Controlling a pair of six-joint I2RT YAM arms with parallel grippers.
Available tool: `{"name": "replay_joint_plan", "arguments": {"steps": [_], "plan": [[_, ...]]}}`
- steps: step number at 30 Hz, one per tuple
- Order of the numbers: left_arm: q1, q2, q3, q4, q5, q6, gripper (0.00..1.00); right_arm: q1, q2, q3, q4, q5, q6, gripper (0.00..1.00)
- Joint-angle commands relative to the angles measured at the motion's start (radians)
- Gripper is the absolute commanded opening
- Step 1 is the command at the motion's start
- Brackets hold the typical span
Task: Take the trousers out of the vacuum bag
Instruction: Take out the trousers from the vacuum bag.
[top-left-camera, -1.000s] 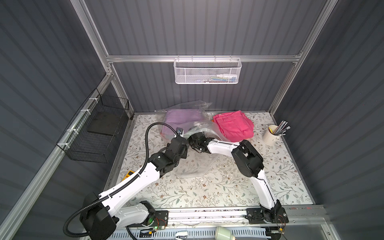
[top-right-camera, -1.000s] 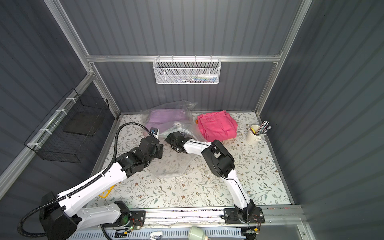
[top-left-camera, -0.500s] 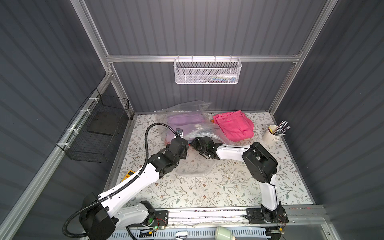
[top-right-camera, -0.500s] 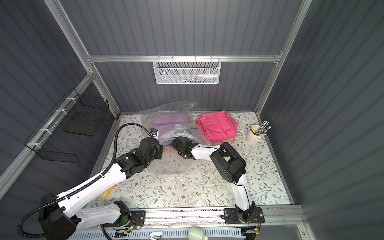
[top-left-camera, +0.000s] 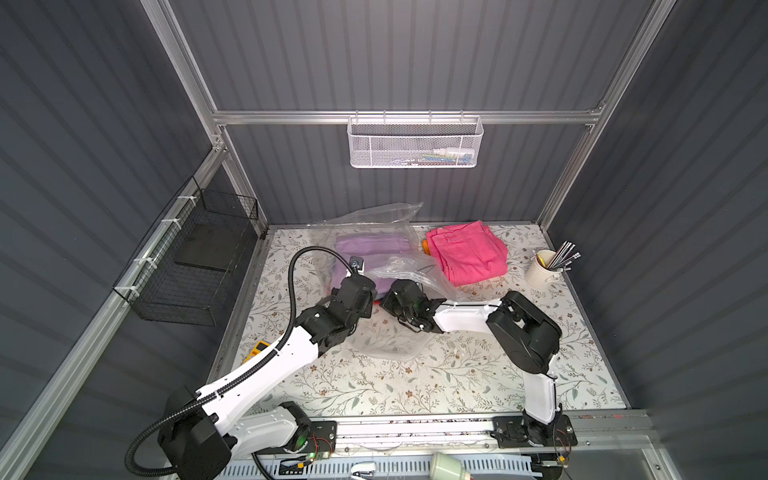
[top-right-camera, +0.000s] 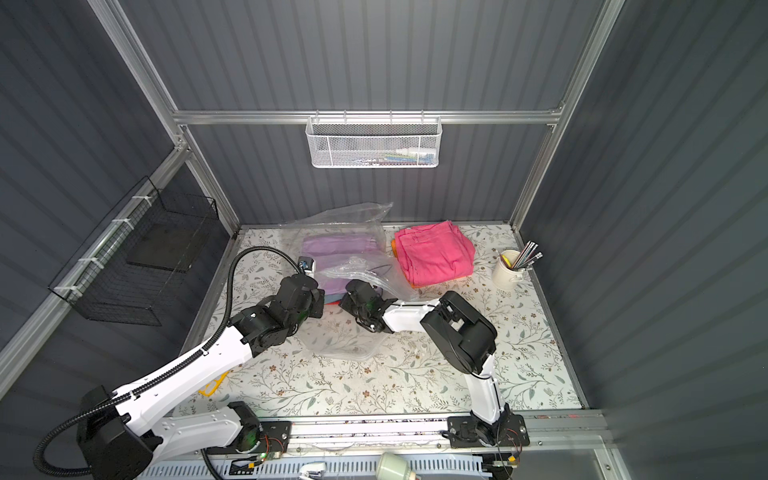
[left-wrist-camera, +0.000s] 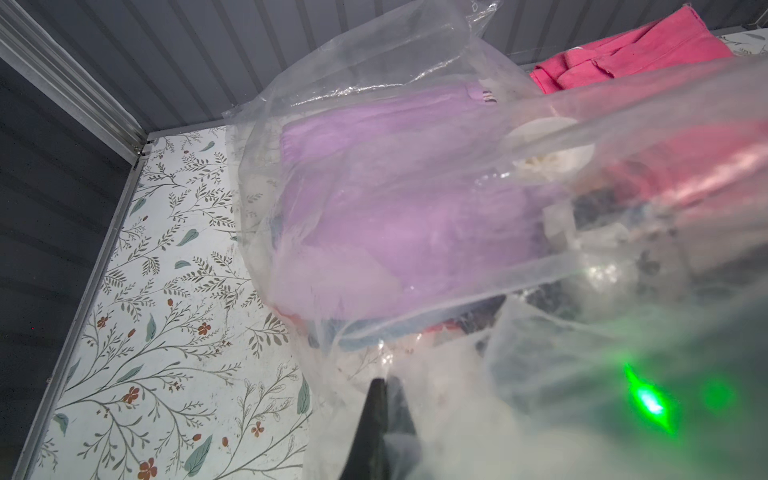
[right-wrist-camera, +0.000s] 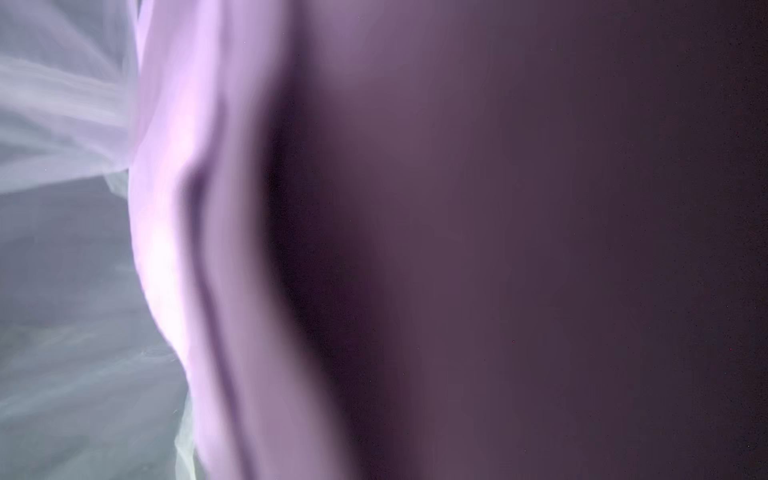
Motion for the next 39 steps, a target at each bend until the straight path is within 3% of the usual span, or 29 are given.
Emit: {"name": "replay_joint_plan", "arguments": {"steps": [1, 3, 8, 11, 17, 39], "plan": [[0.003, -0.031, -0.023, -0.012, -0.026, -0.012, 0.00, 0.001, -0.059, -0.036, 0.044, 0.023, -0.030, 0.08], [0.003, -0.035, -0.026, -0.011, -0.021, -0.019, 0.00, 0.013, -0.072, -0.064, 0.072, 0.024, -0.027, 0.16], [0.003, -0.035, -0.030, -0.009, -0.011, -0.022, 0.00, 0.062, -0.133, -0.094, 0.102, 0.073, -0.049, 0.50], [0.003, -0.033, -0.032, 0.001, -0.009, -0.013, 0.00, 0.082, -0.177, -0.109, 0.102, 0.095, -0.047, 0.60], [0.003, -0.032, -0.028, 0.018, -0.008, -0.004, 0.00, 0.108, -0.226, -0.135, 0.108, 0.088, -0.020, 0.64], [0.003, -0.082, -0.050, -0.003, -0.009, -0.019, 0.00, 0.038, -0.055, -0.002, 0.144, 0.063, -0.063, 0.58]]}}
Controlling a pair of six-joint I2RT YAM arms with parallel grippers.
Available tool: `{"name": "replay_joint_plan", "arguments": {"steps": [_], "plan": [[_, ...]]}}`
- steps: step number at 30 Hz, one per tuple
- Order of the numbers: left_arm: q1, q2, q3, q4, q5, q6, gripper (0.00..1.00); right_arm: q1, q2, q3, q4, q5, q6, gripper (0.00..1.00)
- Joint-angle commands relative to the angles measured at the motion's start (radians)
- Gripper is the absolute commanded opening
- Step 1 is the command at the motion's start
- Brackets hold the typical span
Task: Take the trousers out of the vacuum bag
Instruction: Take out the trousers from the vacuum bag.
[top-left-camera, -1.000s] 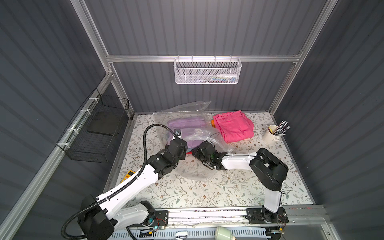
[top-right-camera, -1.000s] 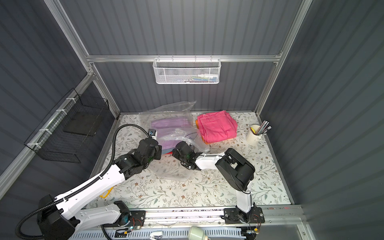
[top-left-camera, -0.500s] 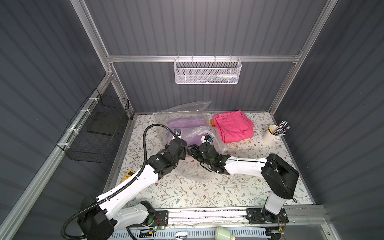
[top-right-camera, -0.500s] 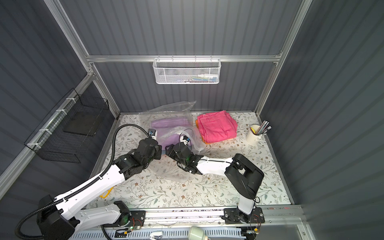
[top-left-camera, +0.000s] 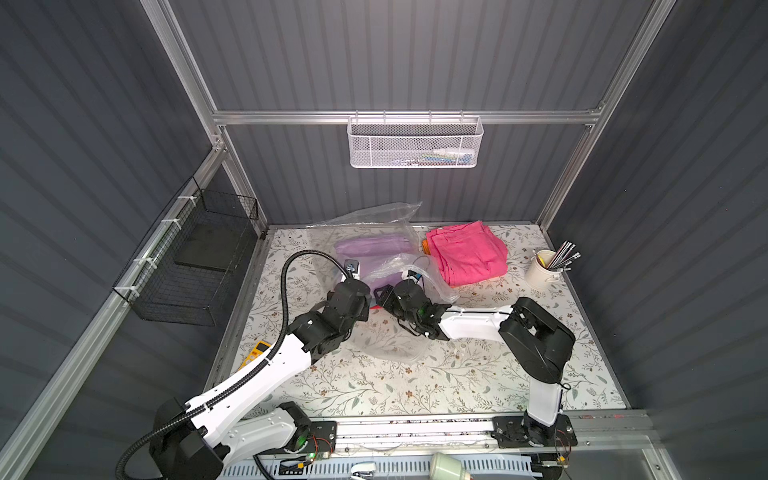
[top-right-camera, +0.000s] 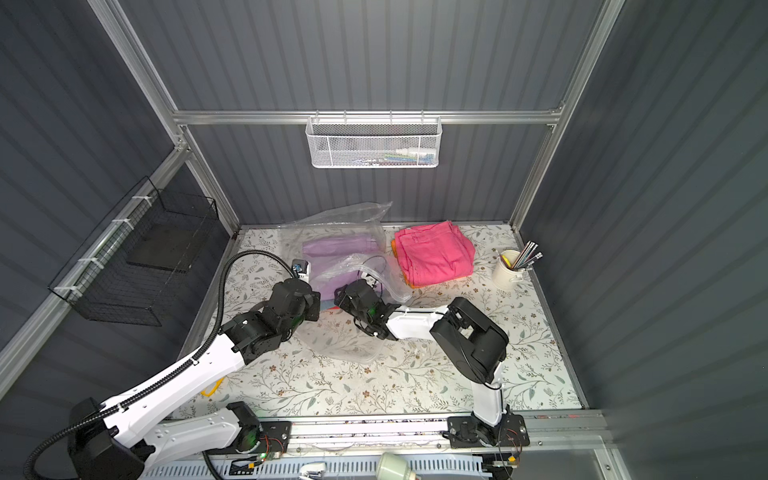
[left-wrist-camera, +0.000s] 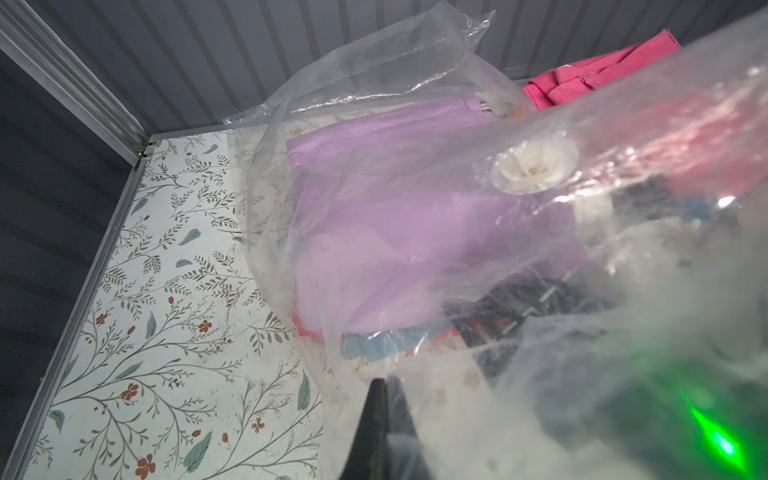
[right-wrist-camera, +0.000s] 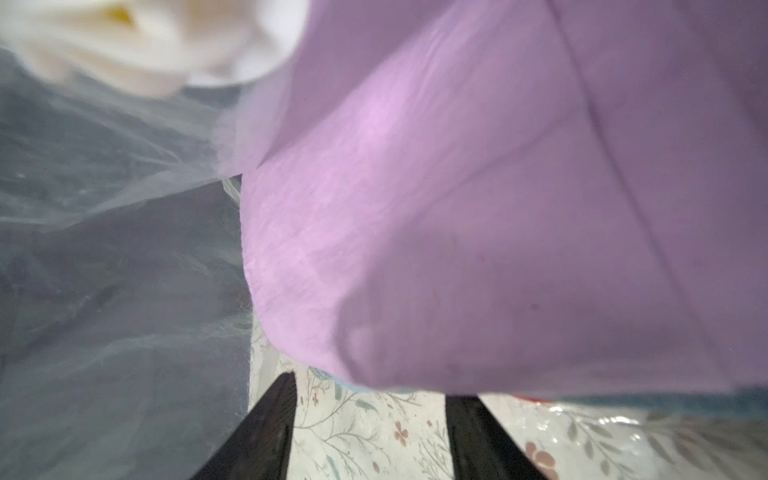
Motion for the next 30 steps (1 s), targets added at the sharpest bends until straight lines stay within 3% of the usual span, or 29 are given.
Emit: {"name": "replay_joint_plan", "arguments": {"steps": [1, 30], "plan": [[0.003, -0.014, -0.010, -0.009, -0.009, -0.012, 0.00, -0.010, 0.006, 0.035, 0.028, 0.001, -0.029, 0.57], [0.004, -0.014, 0.001, -0.022, -0.012, -0.018, 0.00, -0.029, -0.081, 0.032, -0.041, -0.034, -0.026, 0.64]]}}
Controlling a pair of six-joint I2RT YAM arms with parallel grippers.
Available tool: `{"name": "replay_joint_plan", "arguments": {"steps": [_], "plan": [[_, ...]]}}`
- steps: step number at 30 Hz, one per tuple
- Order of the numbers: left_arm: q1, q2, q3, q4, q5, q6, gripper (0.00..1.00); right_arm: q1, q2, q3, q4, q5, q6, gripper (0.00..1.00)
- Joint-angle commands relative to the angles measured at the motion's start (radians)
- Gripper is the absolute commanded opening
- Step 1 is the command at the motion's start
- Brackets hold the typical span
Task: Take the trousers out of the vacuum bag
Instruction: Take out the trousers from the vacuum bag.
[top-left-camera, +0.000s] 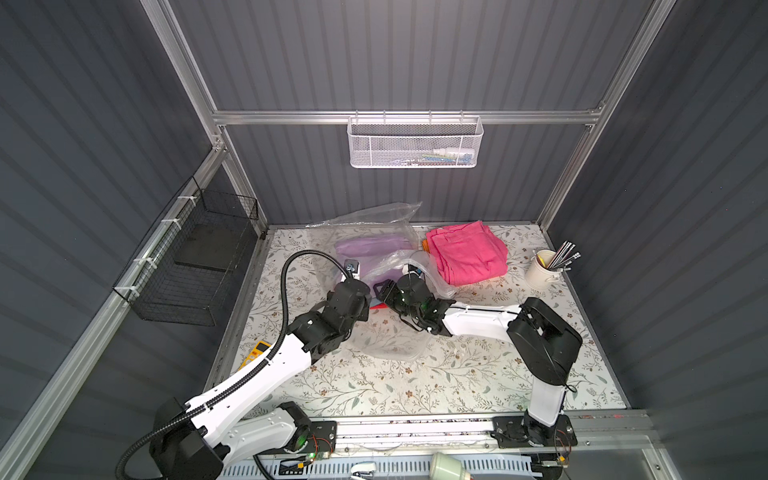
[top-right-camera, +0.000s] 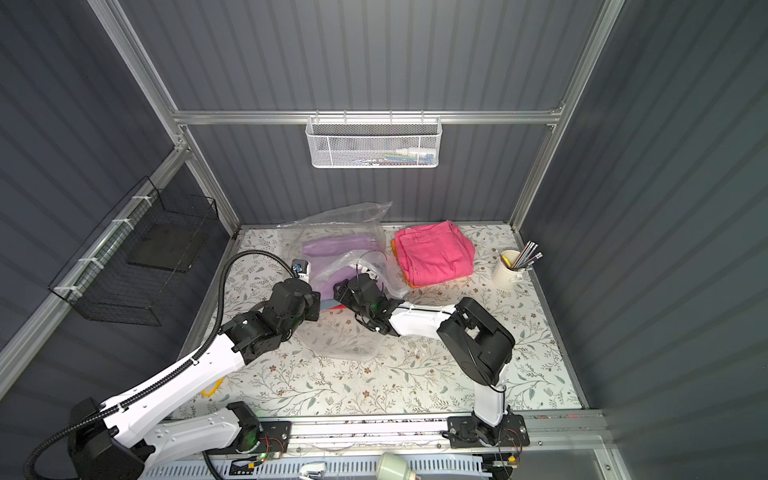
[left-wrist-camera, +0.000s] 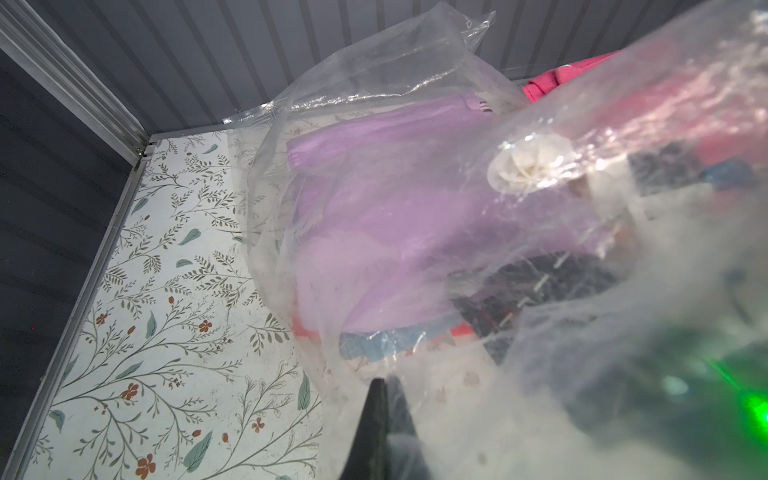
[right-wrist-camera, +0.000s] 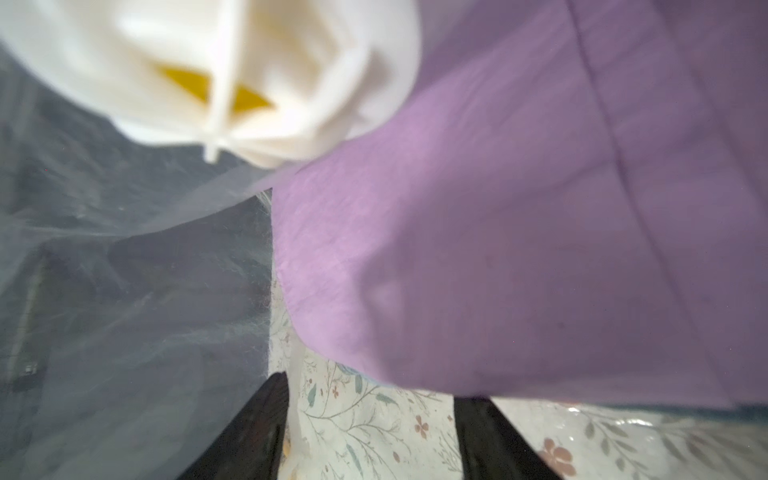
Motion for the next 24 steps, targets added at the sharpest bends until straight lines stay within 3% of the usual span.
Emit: {"name": "replay_joint_plan", "arguments": {"steps": [1, 24], "plan": [[0.003, -0.015, 0.000, -0.021, -0.013, -0.019, 0.00, -0.009, -0.035, 0.018, -0.006, 0.012, -0.016, 0.64], [0.003, -0.006, 0.002, -0.025, -0.015, -0.025, 0.00, -0.029, 0.048, -0.068, 0.094, -0.009, 0.077, 0.64]]}}
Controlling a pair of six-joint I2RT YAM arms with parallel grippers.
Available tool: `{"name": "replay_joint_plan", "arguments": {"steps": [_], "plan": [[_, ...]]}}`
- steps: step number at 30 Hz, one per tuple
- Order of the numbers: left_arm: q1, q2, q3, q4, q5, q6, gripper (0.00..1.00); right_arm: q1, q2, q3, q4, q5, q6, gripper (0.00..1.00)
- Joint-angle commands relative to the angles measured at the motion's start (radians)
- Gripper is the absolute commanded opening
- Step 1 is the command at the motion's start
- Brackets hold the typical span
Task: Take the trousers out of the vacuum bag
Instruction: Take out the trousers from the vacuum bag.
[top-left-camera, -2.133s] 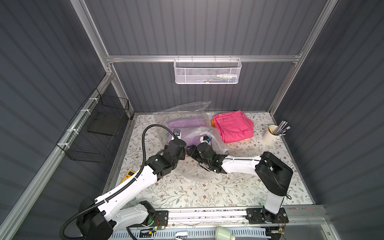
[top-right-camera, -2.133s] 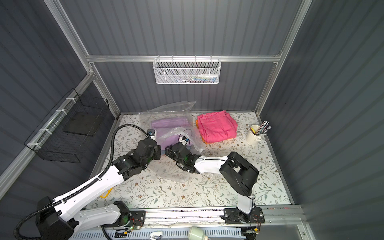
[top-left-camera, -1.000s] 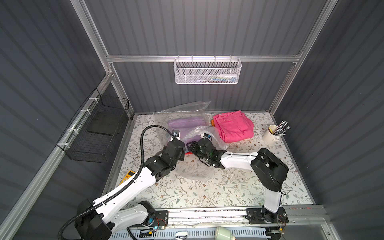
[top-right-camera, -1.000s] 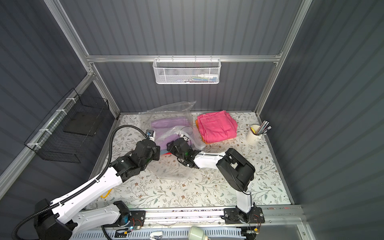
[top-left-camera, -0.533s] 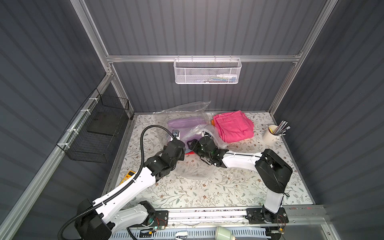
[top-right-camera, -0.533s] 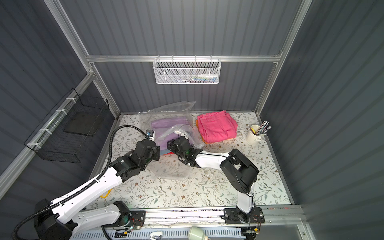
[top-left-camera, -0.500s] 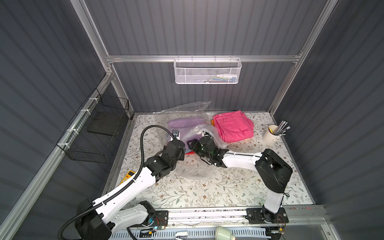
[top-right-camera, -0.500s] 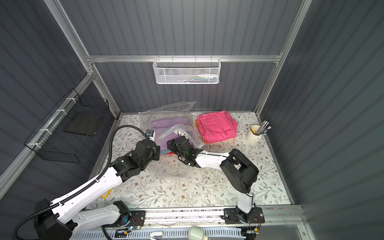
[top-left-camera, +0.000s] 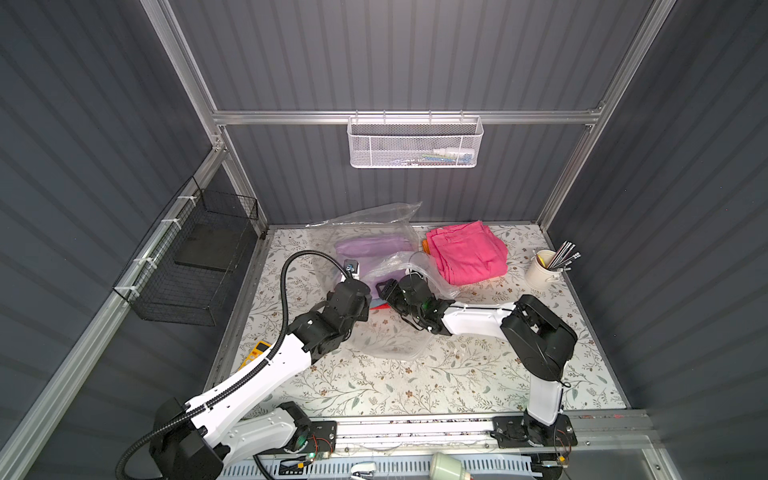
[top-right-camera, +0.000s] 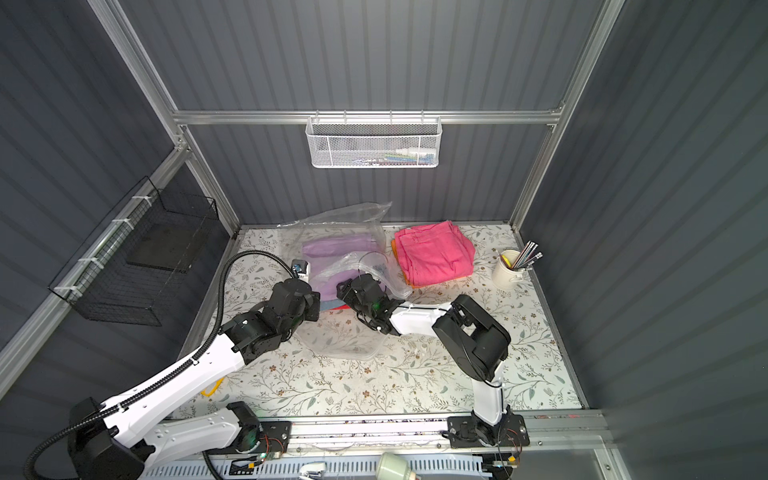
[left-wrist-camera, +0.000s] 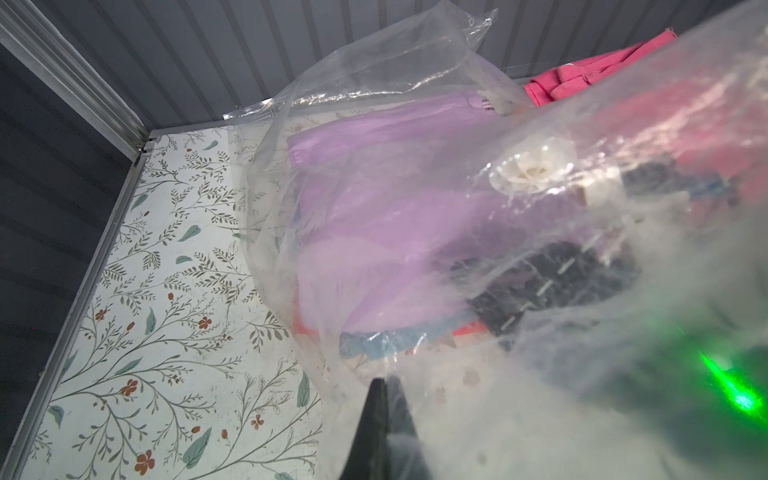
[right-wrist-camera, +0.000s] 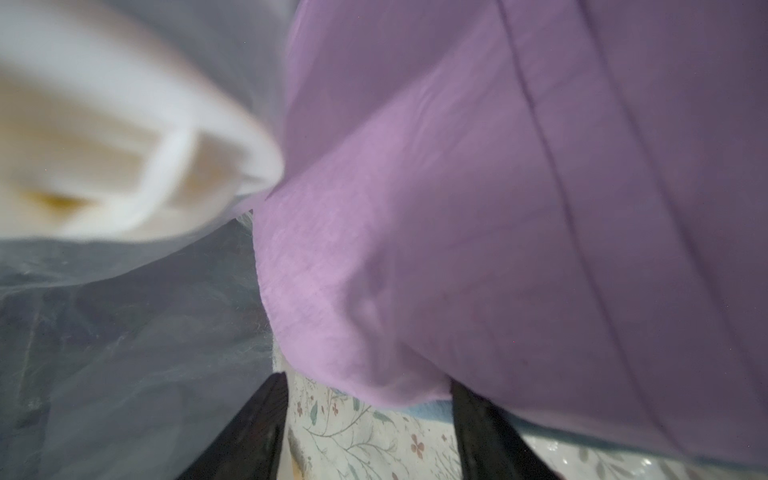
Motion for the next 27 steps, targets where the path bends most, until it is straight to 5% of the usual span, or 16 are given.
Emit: {"name": "replay_joint_plan", "arguments": {"steps": [1, 27], "plan": [[0.003, -0.005, 0.001, -0.018, -0.014, -0.014, 0.00, -0.005, -0.004, -0.044, 0.012, 0.008, 0.011, 0.65], [0.003, -0.002, 0.004, -0.014, -0.016, -0.013, 0.00, -0.015, -0.104, -0.055, 0.003, 0.014, -0.008, 0.64]]}}
